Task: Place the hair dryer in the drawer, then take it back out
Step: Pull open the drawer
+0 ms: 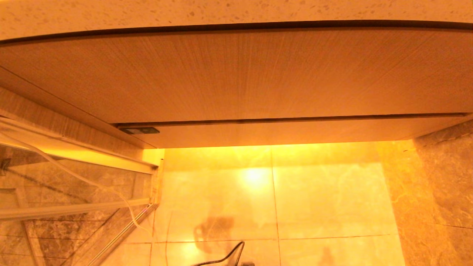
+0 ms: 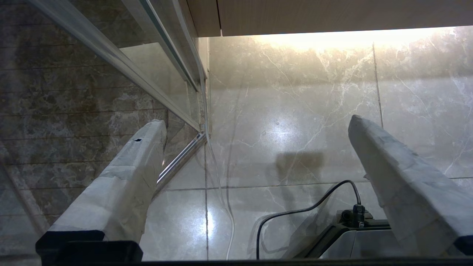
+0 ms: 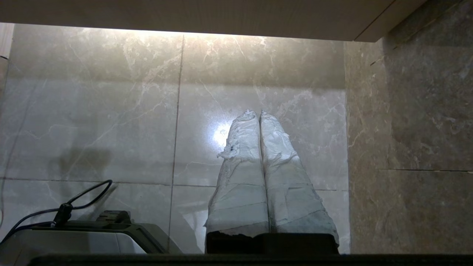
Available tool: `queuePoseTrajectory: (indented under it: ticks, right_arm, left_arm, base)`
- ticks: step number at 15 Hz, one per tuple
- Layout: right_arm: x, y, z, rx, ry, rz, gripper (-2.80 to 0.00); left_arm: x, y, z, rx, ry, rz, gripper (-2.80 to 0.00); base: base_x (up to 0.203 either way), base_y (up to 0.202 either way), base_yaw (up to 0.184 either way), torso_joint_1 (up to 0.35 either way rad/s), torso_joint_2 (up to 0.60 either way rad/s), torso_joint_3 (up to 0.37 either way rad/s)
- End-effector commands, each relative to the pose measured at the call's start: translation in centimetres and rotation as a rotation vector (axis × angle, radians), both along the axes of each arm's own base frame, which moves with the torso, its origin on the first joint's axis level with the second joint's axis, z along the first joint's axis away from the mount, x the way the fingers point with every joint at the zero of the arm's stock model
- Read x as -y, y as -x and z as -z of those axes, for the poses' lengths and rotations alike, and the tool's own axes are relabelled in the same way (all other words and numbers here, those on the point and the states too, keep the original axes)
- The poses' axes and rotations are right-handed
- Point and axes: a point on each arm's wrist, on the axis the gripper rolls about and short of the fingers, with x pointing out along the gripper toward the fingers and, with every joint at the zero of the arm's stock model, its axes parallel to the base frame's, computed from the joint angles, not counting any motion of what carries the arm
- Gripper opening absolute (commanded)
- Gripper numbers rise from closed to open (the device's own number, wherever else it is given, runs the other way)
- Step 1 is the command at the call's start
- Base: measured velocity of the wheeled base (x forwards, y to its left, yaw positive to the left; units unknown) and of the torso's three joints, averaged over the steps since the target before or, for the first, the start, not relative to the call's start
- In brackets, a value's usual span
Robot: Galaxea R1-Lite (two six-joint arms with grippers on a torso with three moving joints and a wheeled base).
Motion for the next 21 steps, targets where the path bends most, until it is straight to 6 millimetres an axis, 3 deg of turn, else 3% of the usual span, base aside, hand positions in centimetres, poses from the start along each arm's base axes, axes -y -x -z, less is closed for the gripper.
queuePoseTrajectory:
  ticks: [1, 16, 21]
  right_arm:
    - [0.0, 0.0, 0.0, -0.001, 0.002, 0.0, -2.8]
    - [0.0, 0.0, -0.1, 0.006, 0.005, -0.002, -2.8]
    - [0.0, 2.3, -3.9, -0.018, -0.005, -0.022, -2.8]
  left_arm:
    - [0.0, 0.0, 0.0, 0.0, 0.0, 0.0, 0.0]
    - [0.0, 0.0, 0.0, 0.0, 0.0, 0.0, 0.0]
    - [0.0, 0.0, 0.0, 0.0, 0.0, 0.0, 0.0]
  base:
    - [0.0, 0.0, 0.0, 0.0, 0.0, 0.0]
    - [0.0, 0.0, 0.0, 0.0, 0.0, 0.0]
    - [0.0, 0.0, 0.0, 0.0, 0.0, 0.0]
